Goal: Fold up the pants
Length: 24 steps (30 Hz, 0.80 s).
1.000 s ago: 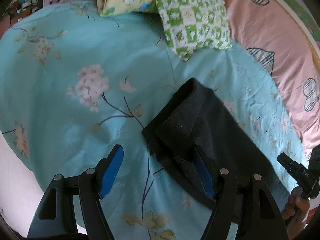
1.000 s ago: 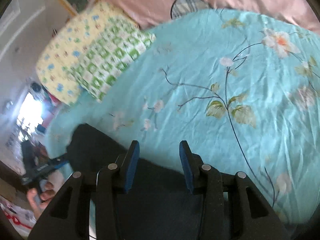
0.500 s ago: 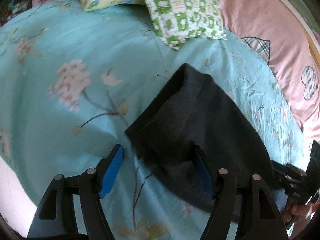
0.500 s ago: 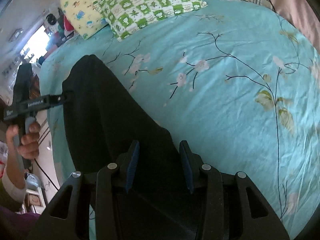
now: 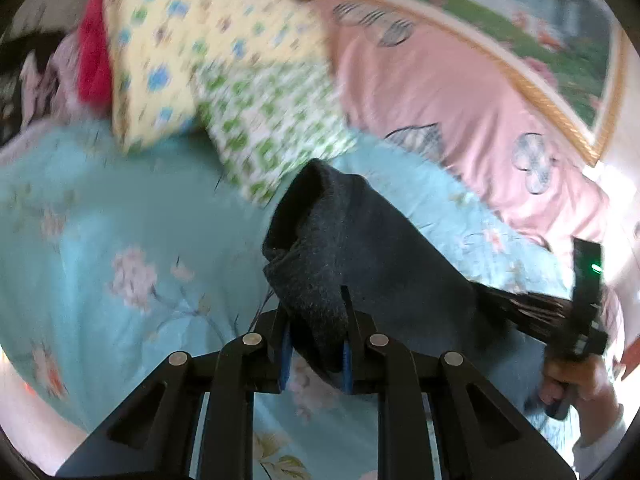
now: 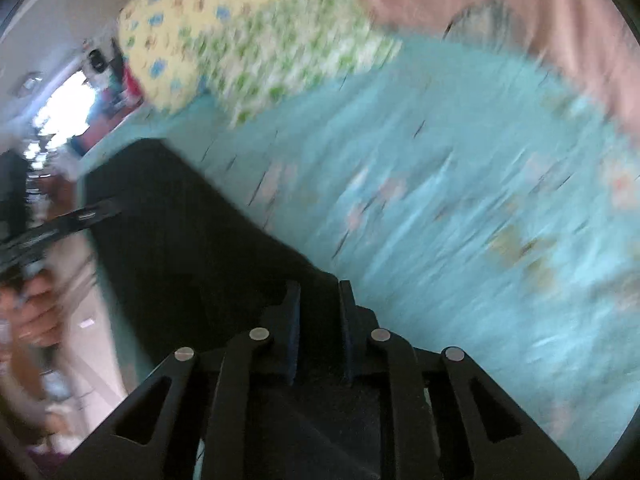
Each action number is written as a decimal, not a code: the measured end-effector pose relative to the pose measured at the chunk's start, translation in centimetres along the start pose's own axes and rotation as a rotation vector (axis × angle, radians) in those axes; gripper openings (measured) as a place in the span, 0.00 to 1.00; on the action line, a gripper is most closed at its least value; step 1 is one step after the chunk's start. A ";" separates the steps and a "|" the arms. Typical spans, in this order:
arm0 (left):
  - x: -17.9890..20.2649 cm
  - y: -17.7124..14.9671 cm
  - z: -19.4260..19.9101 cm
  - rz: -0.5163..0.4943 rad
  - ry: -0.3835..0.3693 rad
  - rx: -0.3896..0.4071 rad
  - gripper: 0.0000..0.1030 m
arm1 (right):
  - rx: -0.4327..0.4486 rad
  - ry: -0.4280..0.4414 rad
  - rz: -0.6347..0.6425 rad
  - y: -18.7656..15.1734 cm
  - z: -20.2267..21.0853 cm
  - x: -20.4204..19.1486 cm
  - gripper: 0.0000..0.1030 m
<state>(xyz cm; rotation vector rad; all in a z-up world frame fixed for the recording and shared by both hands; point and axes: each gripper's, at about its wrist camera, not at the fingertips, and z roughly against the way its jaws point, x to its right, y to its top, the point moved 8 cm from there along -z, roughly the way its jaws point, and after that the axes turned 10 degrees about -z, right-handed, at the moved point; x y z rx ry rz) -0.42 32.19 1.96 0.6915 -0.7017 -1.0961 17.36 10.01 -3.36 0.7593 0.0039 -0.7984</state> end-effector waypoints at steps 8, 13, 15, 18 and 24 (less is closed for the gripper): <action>-2.2 -2.4 -5.5 -0.066 0.080 -0.102 0.17 | 0.043 -0.137 -0.027 -0.7 -4.0 -0.2 0.18; -3.6 -4.6 -8.4 -0.094 0.126 -0.199 0.26 | 0.063 -0.142 -0.129 -0.9 -3.8 0.9 0.31; -3.6 -4.3 -7.2 -0.097 0.140 -0.176 0.30 | 0.090 -0.115 -0.168 -0.8 -1.8 1.0 0.32; -2.8 -3.5 -4.7 -0.087 0.148 -0.128 0.40 | 0.149 -0.058 -0.237 -1.6 2.7 1.2 0.41; 2.2 -1.8 -2.5 -0.145 0.069 -0.082 0.47 | 0.220 -0.037 -0.369 -6.2 9.6 3.5 0.46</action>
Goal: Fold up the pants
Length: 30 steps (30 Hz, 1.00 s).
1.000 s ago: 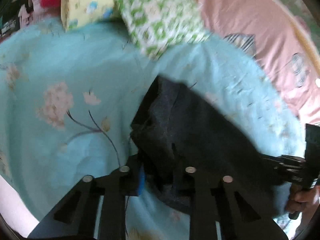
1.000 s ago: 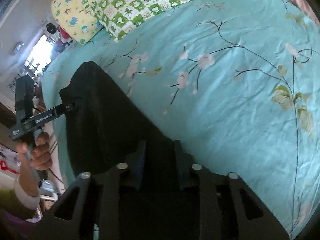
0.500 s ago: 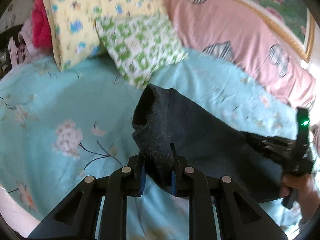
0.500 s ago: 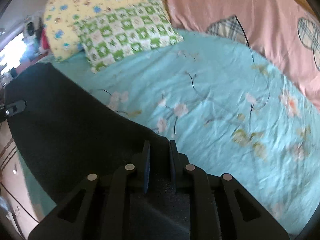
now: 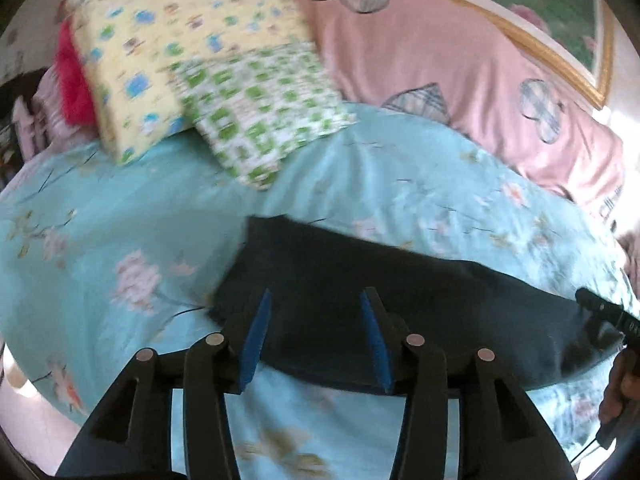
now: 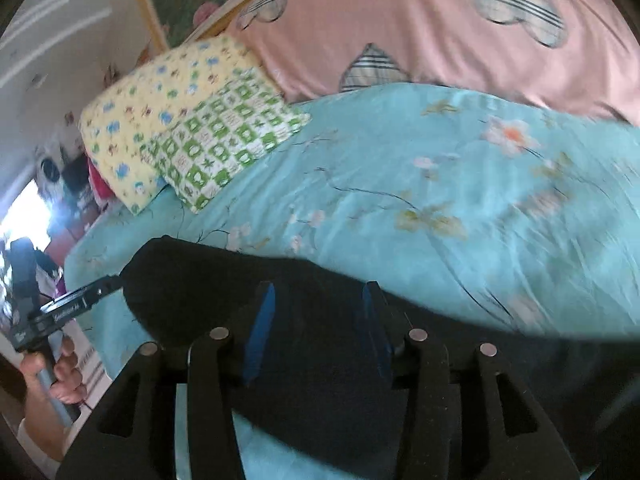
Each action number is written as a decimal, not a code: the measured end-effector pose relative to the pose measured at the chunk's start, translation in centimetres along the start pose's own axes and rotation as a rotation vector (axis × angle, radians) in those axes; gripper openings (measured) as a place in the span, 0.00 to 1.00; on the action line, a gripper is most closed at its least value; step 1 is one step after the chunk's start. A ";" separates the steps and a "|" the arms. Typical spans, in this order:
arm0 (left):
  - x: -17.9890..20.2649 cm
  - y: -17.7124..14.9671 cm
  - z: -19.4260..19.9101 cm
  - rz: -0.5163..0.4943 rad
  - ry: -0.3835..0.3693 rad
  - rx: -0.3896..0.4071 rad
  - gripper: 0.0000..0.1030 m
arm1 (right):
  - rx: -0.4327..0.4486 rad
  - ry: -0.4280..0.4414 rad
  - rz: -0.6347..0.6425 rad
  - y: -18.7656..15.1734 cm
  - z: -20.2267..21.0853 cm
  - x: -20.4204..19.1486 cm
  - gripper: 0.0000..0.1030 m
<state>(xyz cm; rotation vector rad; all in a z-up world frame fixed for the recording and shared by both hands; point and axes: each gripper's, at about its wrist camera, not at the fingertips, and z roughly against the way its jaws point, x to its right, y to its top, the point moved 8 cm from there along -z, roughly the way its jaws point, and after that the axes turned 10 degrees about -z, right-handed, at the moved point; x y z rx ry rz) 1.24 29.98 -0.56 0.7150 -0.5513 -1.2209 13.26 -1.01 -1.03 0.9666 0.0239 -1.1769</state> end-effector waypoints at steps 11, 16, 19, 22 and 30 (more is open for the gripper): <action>13.9 0.6 -1.6 -0.153 -0.209 -0.044 0.55 | 0.064 -0.106 -0.250 -5.3 8.8 10.1 0.46; 20.3 0.6 -1.9 -0.237 -0.291 -0.059 0.57 | 0.093 -0.148 -0.339 -7.0 12.0 13.4 0.46; 23.1 0.6 -1.9 -0.271 -0.331 -0.068 0.57 | 0.124 -0.169 -0.383 -7.2 13.5 14.9 0.49; 25.9 0.8 -1.8 -0.318 -0.371 -0.073 0.60 | 0.154 -0.175 -0.420 -7.1 14.9 16.1 0.51; 32.1 1.7 -1.8 -0.416 -0.472 -0.079 0.64 | 0.217 -0.206 -0.518 -7.3 17.3 19.3 0.55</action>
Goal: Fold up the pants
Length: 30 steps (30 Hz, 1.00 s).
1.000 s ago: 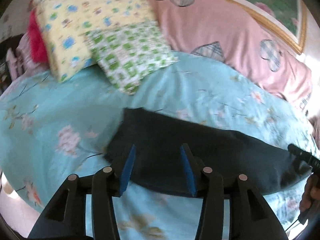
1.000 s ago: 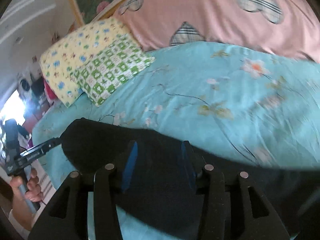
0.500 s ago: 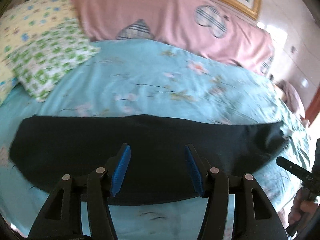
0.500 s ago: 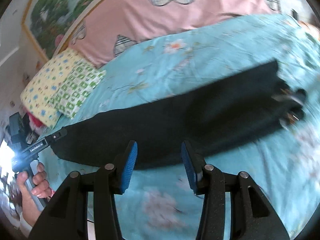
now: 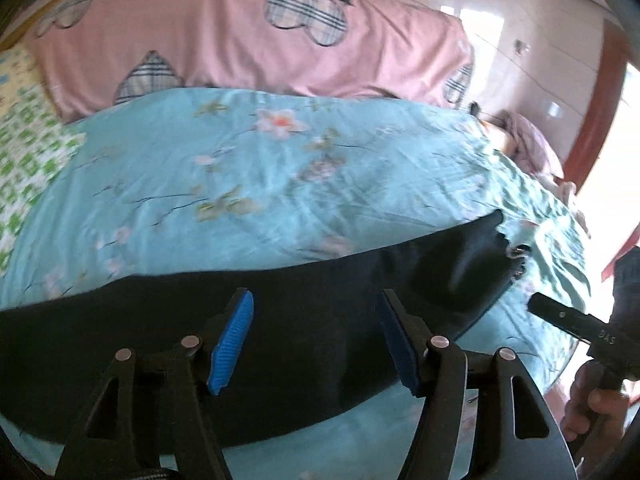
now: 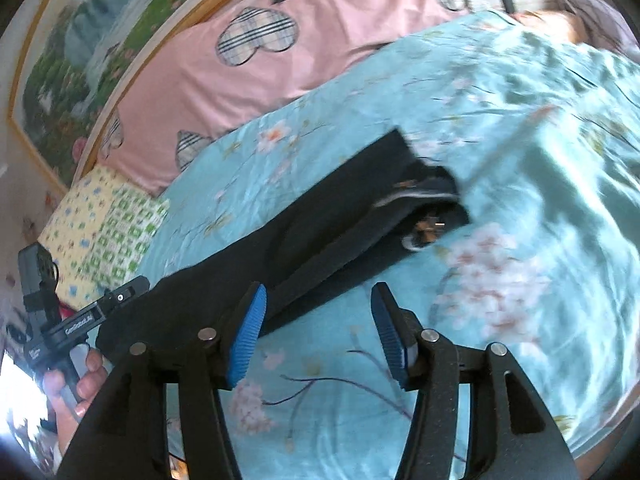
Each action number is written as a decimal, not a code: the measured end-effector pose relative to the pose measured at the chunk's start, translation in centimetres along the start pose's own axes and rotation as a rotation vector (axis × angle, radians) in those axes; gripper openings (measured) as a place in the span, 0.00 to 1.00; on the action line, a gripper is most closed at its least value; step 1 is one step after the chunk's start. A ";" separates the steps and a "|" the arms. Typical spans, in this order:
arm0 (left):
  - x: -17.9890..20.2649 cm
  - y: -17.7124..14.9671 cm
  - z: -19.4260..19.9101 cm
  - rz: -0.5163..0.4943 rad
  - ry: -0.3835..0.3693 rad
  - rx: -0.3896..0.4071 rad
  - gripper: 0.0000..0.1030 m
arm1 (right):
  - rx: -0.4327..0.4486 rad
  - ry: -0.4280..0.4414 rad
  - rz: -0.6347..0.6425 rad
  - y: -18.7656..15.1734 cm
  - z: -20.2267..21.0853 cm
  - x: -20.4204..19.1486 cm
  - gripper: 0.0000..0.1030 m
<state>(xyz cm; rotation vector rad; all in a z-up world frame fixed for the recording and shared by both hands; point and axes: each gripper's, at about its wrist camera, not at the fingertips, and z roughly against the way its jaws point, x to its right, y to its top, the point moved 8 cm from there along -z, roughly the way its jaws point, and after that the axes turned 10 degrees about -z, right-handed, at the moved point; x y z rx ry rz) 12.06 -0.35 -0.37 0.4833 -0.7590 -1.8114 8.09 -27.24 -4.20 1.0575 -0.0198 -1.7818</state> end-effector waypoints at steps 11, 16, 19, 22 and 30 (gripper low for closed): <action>5.4 3.1 -4.7 -0.181 -0.112 -0.069 0.67 | 0.031 0.009 -0.120 1.8 0.3 3.0 0.56; 7.0 4.9 -6.9 -0.211 -0.183 -0.107 0.68 | 0.009 0.034 -0.186 2.5 -0.8 3.8 0.56; 8.1 5.9 -8.2 -0.244 -0.224 -0.131 0.70 | 0.016 0.030 -0.204 3.1 -1.3 4.1 0.56; 9.5 6.6 -9.7 -0.290 -0.259 -0.163 0.70 | 0.017 0.036 -0.249 3.6 -1.7 4.8 0.56; 13.7 7.3 -14.0 -0.410 -0.347 -0.255 0.70 | 0.032 0.061 -0.272 4.5 -2.8 5.1 0.42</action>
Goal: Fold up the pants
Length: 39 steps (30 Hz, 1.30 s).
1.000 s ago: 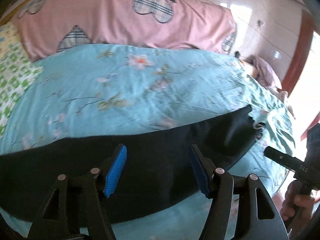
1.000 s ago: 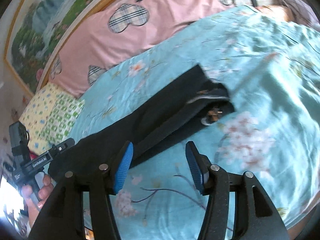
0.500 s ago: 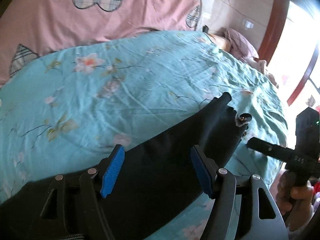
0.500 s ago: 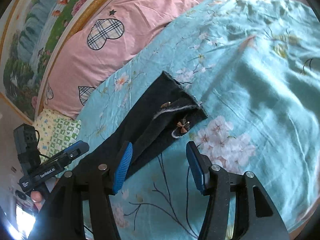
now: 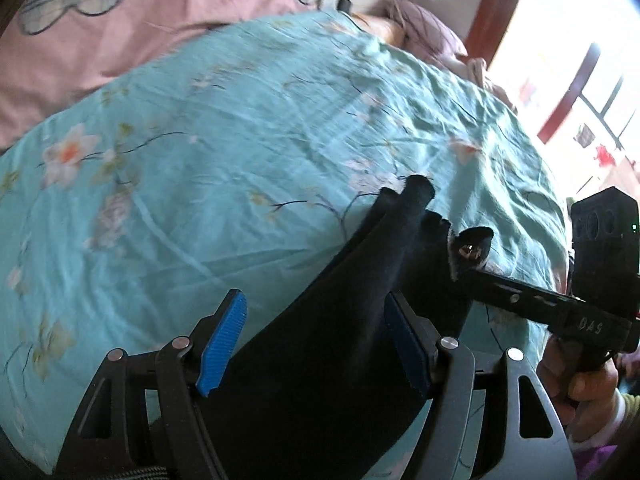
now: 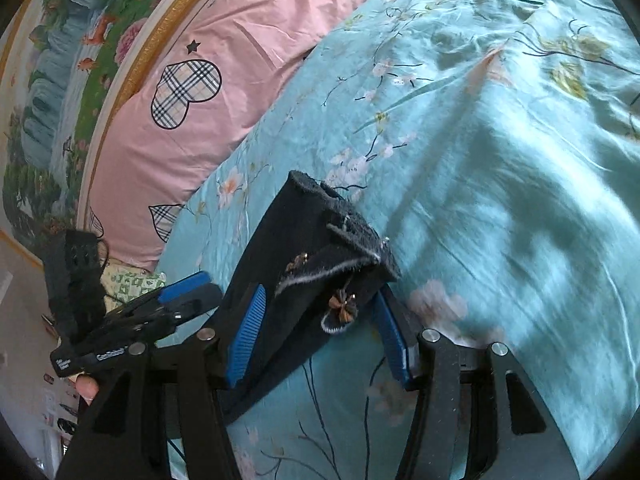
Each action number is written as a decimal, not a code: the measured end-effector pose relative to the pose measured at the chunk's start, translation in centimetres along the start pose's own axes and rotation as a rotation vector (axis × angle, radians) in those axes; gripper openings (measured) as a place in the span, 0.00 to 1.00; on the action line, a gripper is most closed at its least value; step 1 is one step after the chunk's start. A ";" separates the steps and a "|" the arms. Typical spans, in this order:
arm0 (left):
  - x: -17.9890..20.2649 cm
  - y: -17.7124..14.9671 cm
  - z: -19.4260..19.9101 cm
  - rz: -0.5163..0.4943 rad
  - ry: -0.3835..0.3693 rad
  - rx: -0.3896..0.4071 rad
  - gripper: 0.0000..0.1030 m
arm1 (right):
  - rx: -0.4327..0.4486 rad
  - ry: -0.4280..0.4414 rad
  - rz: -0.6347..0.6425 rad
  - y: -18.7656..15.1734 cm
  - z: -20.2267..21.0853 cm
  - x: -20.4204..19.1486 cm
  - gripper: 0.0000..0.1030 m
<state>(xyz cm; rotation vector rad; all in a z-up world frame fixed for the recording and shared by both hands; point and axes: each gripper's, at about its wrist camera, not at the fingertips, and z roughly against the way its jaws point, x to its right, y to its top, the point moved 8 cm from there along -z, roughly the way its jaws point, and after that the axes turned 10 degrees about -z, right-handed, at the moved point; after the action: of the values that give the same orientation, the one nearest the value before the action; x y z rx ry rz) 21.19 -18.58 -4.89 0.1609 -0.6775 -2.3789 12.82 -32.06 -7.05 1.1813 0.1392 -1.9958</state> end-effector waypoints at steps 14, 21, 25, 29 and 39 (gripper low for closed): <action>3.8 3.5 -6.0 -0.105 -0.222 -0.120 0.60 | 0.014 0.102 0.001 0.1 1.6 1.3 0.12; 4.2 4.4 -6.1 -0.076 -0.326 -0.079 0.12 | 0.011 0.093 0.014 -0.2 1.4 1.7 0.12; 4.3 4.4 -4.5 -0.087 -0.312 -0.030 0.10 | 0.014 0.112 0.027 -0.2 1.7 1.3 0.12; 4.0 4.7 -2.0 -0.075 -0.307 0.029 0.10 | 0.022 0.150 0.052 -0.2 2.3 0.0 0.12; 2.3 3.1 6.9 -0.054 -0.237 0.199 0.09 | -0.028 0.365 0.147 -1.8 3.5 -7.1 0.11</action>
<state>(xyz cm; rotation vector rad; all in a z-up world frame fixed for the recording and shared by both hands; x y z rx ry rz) 19.20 -19.09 2.69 -0.0202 -1.0348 -2.4015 10.91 -28.35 -0.11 1.4842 0.2556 -1.6326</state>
